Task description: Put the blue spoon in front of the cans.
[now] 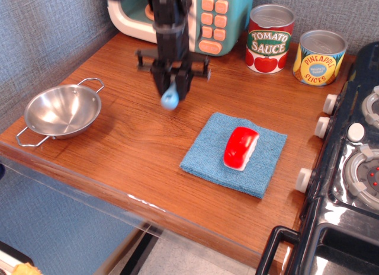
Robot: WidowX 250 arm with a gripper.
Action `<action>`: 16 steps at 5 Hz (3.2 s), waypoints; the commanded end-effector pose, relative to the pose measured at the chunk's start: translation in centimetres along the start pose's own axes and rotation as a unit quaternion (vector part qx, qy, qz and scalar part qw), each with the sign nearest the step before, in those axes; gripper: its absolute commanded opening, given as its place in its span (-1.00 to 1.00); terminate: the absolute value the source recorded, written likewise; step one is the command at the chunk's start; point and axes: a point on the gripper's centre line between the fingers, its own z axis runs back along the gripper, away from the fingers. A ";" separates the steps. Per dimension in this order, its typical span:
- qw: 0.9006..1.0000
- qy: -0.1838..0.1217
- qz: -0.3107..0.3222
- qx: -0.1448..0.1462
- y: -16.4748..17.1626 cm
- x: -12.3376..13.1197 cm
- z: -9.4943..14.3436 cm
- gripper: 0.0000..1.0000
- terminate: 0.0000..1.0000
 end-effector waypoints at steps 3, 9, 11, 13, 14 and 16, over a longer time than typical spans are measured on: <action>0.997 -0.014 -0.068 -0.033 -13.3 1.7 -0.1 -1.00 -1.00; 0.992 -0.068 -0.069 -0.079 -15.9 1.0 6.2 1.00 -1.00; 0.993 -0.083 -0.045 -0.068 -11.2 -1.6 12.1 1.00 -1.00; 0.996 -0.069 -0.060 -0.018 -7.7 -3.7 11.9 1.00 -1.00; 0.994 -0.054 -0.091 -0.030 -7.3 -3.8 11.2 1.00 -1.00; 0.994 -0.054 -0.091 -0.030 -7.3 -3.8 11.2 1.00 1.00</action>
